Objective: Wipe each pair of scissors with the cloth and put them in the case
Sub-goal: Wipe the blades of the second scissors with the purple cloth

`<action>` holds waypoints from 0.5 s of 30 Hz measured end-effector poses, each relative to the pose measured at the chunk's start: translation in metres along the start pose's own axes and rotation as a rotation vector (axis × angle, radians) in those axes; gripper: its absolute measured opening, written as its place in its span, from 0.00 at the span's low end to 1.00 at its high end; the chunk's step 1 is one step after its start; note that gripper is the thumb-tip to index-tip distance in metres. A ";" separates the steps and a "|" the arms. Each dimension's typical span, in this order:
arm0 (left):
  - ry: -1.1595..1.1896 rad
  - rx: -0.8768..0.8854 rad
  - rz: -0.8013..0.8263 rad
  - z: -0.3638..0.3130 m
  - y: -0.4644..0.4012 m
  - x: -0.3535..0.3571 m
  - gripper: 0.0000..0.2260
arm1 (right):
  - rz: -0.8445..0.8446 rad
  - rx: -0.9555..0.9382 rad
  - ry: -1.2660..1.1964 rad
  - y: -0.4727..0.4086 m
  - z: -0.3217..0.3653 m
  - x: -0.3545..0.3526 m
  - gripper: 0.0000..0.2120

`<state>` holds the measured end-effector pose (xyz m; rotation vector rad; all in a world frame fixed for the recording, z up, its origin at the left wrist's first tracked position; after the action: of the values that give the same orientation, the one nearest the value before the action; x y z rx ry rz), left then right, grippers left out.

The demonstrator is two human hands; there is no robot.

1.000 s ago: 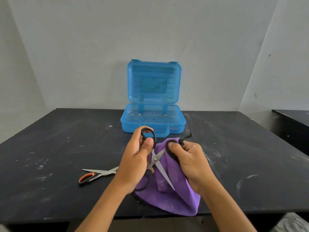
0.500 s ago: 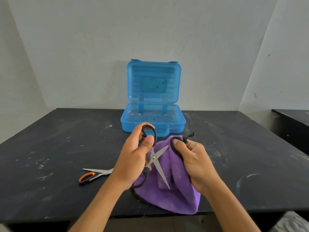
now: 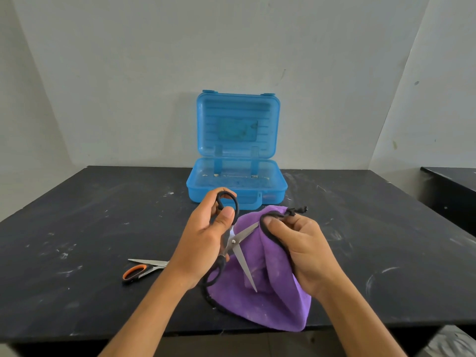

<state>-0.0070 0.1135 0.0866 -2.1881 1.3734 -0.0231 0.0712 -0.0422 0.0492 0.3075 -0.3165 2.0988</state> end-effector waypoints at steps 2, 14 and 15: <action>0.002 0.001 0.005 0.000 0.000 -0.001 0.08 | -0.033 -0.011 0.032 -0.001 0.001 -0.002 0.09; -0.020 -0.007 0.020 0.002 -0.002 -0.002 0.08 | 0.048 -0.001 0.105 0.001 -0.002 0.007 0.05; -0.014 -0.008 0.022 0.001 -0.002 -0.002 0.08 | 0.022 -0.001 0.123 0.001 -0.002 0.005 0.04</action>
<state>-0.0058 0.1165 0.0869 -2.1753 1.3921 0.0057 0.0677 -0.0381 0.0494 0.1741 -0.2488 2.1286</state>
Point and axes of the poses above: each hand's wrist, its own y-axis away from the middle knuckle, its own x-axis out of the palm, z = x × y, the point moved 10 cm from there along -y, towards the middle knuckle, and after that the axes turned 8 degrees about -y, right-handed, at the moved point
